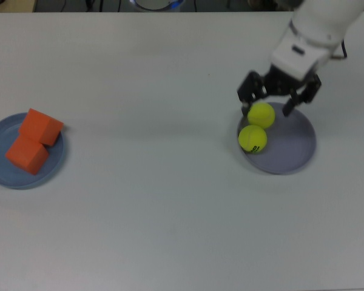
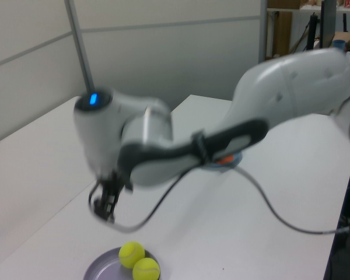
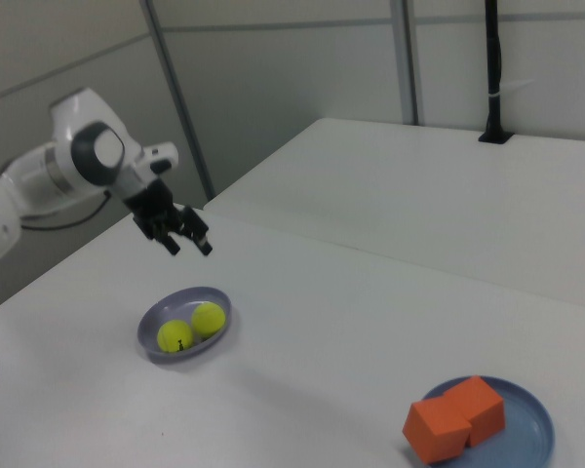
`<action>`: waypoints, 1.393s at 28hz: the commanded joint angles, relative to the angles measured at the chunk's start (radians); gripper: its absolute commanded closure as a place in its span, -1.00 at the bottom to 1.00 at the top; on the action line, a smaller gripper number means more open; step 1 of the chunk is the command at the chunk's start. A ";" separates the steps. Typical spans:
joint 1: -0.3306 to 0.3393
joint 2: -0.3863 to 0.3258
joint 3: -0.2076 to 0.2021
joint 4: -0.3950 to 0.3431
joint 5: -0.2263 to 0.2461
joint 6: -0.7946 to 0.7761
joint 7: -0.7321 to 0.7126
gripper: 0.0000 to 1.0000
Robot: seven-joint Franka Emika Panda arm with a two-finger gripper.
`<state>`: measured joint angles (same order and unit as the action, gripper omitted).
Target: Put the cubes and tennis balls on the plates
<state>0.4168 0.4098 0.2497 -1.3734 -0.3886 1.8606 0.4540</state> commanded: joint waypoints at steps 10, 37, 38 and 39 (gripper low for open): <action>-0.194 -0.287 -0.013 -0.038 0.123 -0.259 -0.241 -1.00; -0.377 -0.402 -0.058 -0.039 0.367 -0.592 -0.271 -1.00; -0.378 -0.402 -0.058 -0.039 0.367 -0.600 -0.271 -1.00; -0.380 -0.405 -0.058 -0.039 0.367 -0.603 -0.271 -1.00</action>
<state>0.0521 0.0362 0.2066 -1.3880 -0.0502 1.3041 0.1950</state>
